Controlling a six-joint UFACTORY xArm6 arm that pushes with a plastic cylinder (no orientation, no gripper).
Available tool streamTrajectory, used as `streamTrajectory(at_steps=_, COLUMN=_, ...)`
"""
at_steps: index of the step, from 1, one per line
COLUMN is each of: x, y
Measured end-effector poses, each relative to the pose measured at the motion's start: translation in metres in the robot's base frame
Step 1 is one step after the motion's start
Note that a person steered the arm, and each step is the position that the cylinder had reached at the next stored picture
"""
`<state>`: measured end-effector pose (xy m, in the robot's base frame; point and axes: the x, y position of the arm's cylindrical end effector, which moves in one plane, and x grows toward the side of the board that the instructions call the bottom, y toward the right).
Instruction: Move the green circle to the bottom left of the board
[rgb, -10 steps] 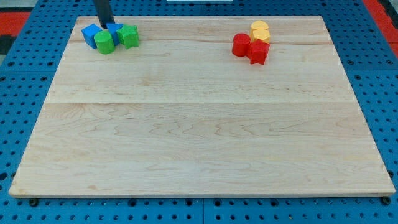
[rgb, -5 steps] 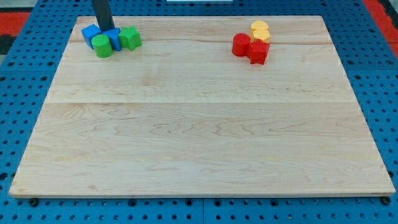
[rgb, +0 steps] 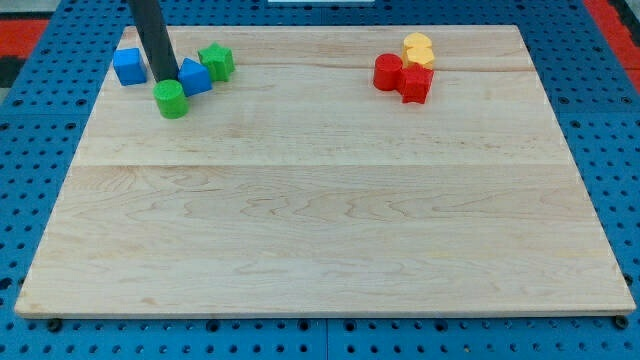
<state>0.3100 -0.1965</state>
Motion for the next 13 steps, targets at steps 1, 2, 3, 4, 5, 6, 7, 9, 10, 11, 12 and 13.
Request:
streamTrajectory(at_steps=1, x=0.016, y=0.004)
streamTrajectory(at_steps=2, x=0.051, y=0.004)
streamTrajectory(at_steps=3, x=0.072, y=0.004)
streamTrajectory(at_steps=4, x=0.11, y=0.004)
streamTrajectory(at_steps=5, x=0.13, y=0.02)
streamTrajectory(at_steps=6, x=0.13, y=0.037)
streamTrajectory(at_steps=7, x=0.136, y=0.037)
streamTrajectory(at_steps=9, x=0.149, y=0.037)
streamTrajectory(at_steps=10, x=0.152, y=0.053)
streamTrajectory(at_steps=11, x=0.154, y=0.066)
streamTrajectory(at_steps=12, x=0.179, y=0.066)
streamTrajectory(at_steps=13, x=0.2, y=0.073)
